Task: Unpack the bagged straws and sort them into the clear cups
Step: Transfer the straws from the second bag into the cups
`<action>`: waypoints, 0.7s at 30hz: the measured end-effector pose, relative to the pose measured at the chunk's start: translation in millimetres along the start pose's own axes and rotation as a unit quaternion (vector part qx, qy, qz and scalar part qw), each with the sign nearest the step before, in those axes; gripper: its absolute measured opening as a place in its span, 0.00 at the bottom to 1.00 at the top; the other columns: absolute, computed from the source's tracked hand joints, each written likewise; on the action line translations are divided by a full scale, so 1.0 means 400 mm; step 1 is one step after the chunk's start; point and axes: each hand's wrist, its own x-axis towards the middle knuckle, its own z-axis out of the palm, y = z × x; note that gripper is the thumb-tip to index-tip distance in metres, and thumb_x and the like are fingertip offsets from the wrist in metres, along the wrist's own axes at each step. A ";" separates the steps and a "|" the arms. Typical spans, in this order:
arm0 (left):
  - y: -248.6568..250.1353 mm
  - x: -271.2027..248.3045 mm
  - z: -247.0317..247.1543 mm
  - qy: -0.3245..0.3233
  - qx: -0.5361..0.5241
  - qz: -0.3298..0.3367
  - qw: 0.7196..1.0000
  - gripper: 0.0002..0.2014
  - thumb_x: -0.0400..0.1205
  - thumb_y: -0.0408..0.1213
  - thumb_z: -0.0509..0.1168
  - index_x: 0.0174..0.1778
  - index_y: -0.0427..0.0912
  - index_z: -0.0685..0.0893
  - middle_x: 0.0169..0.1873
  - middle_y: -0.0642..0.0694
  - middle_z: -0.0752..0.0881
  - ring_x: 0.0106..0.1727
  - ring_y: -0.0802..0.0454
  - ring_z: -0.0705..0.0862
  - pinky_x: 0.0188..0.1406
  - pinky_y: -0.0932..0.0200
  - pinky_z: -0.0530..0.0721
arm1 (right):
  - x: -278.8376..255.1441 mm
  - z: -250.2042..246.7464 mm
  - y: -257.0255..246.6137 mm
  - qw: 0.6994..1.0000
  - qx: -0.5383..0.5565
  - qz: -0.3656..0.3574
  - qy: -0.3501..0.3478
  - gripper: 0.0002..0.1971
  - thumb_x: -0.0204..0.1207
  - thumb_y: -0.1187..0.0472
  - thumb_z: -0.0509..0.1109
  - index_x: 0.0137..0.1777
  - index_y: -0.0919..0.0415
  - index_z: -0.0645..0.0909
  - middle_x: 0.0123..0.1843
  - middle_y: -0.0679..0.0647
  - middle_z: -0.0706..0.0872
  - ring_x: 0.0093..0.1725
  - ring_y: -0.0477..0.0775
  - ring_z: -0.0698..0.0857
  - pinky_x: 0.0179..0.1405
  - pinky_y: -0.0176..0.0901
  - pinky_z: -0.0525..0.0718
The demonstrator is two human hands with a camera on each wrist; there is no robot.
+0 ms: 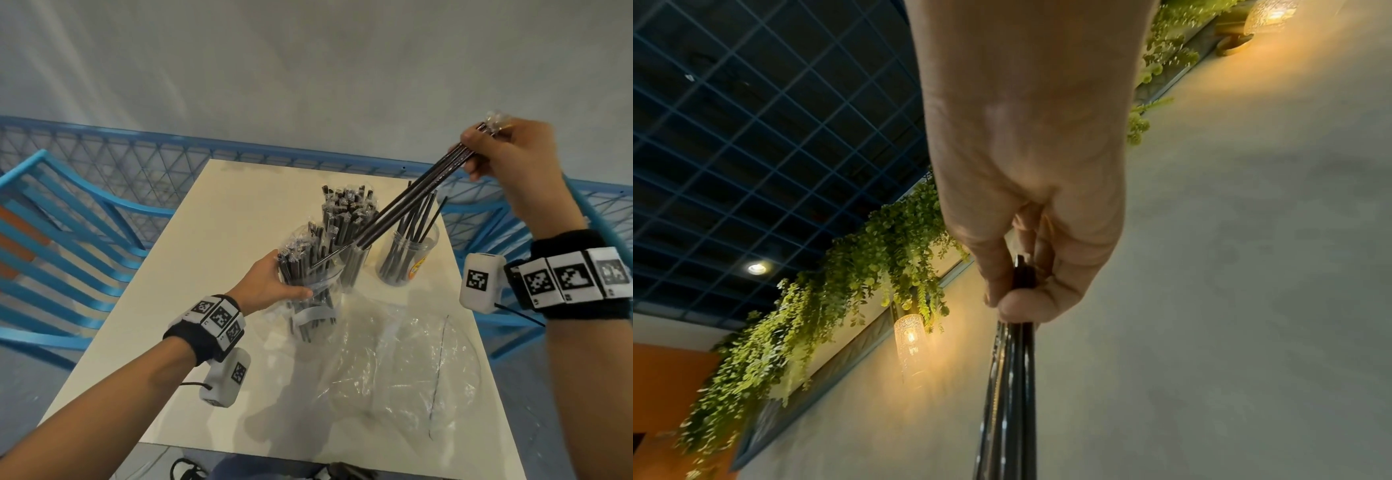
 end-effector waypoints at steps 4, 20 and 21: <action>-0.001 0.002 -0.004 -0.002 0.007 0.002 1.000 0.48 0.59 0.59 0.83 0.74 0.45 0.76 0.65 0.50 0.84 0.66 0.51 0.82 0.68 0.55 0.77 | -0.012 0.019 -0.016 0.999 -0.007 -0.025 -0.026 0.06 0.80 0.62 0.71 0.48 0.66 0.82 0.45 0.64 0.89 0.26 0.46 0.84 0.26 0.36 0.84; -0.021 0.018 -0.004 0.006 0.005 -0.015 1.000 0.46 0.57 0.63 0.80 0.70 0.47 0.79 0.62 0.52 0.86 0.63 0.53 0.84 0.67 0.48 0.81 | 0.032 -0.132 -0.039 0.992 0.005 -0.005 0.123 0.18 0.64 0.38 0.78 0.40 0.51 0.82 0.31 0.45 0.85 0.25 0.41 0.83 0.26 0.32 0.82; -0.024 0.018 -0.005 0.008 0.004 -0.018 1.000 0.45 0.57 0.63 0.80 0.69 0.47 0.80 0.61 0.52 0.87 0.62 0.53 0.84 0.67 0.48 0.81 | 0.043 -0.131 -0.023 0.989 -0.014 0.003 0.145 0.22 0.63 0.36 0.77 0.41 0.55 0.82 0.32 0.45 0.85 0.25 0.41 0.83 0.26 0.32 0.82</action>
